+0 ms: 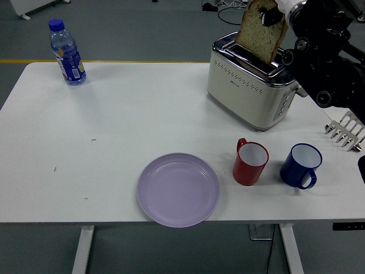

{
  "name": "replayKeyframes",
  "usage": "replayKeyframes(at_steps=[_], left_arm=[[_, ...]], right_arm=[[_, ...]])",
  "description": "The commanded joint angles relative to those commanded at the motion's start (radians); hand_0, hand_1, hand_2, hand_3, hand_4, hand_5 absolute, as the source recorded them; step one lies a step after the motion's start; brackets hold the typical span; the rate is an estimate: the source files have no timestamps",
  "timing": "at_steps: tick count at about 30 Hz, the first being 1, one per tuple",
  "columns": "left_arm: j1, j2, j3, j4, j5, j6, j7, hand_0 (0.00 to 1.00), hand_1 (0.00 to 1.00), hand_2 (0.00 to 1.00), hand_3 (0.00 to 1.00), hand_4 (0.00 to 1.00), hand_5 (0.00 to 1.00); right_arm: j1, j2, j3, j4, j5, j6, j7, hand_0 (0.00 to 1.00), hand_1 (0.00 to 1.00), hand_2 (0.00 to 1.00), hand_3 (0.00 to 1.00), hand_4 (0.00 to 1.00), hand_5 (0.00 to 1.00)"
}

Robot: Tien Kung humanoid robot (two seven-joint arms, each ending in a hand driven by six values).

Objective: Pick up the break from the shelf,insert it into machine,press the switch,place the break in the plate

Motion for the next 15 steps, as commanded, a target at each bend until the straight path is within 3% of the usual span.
replayKeyframes(at_steps=[15], left_arm=[[-0.004, 0.001, 0.003, 0.000, -0.005, 0.002, -0.001, 0.625, 0.445, 0.453, 0.510, 0.261, 0.815]], right_arm=[[-0.005, 0.017, -0.004, -0.047, 0.017, 0.019, 0.005, 0.239, 0.249, 0.357, 0.471, 0.306, 0.002]])
